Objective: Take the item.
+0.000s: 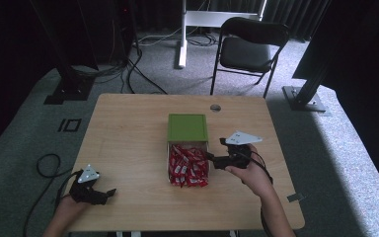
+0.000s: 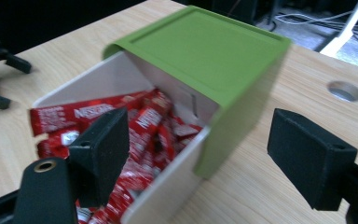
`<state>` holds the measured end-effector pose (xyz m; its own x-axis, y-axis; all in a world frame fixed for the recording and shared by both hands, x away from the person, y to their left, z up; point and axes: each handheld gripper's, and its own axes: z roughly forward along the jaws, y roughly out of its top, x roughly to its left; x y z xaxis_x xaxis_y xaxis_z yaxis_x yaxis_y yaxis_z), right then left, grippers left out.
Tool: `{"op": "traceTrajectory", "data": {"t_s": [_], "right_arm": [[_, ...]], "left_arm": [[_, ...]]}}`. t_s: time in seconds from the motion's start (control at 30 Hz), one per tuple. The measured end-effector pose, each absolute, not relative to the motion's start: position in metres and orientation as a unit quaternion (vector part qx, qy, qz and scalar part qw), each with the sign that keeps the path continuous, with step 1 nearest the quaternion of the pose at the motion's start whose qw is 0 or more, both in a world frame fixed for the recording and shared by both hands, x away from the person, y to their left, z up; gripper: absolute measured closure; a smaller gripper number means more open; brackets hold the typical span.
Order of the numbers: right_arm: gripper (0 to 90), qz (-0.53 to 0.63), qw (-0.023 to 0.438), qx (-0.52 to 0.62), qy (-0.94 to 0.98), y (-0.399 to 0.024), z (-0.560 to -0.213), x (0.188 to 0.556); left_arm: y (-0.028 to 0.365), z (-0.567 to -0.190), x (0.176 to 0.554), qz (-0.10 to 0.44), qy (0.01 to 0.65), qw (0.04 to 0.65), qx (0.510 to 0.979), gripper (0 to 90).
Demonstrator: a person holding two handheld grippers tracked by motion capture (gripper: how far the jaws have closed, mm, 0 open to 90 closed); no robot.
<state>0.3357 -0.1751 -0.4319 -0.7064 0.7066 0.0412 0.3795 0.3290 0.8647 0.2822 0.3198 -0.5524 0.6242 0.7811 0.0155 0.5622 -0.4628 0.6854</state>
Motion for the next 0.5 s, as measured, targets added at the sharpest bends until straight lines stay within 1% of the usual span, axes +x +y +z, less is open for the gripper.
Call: {"op": "traceTrajectory", "data": {"t_s": [0.2, 0.4, 0.5], "right_arm": [[22.6, 0.479, 0.162, 0.315, 0.803, -0.154, -0.428, 0.336], [27.8, 0.482, 0.148, 0.287, 0.814, -0.129, -0.426, 0.336], [37.8, 0.476, 0.140, 0.278, 0.822, -0.117, -0.427, 0.336]], "left_arm": [[0.320, -0.552, 0.282, 0.166, 0.401, 0.330, 0.839, 1.7], [0.320, -0.552, 0.282, 0.166, 0.400, 0.329, 0.839, 1.7], [0.320, -0.552, 0.282, 0.166, 0.400, 0.329, 0.839, 1.7]]}}
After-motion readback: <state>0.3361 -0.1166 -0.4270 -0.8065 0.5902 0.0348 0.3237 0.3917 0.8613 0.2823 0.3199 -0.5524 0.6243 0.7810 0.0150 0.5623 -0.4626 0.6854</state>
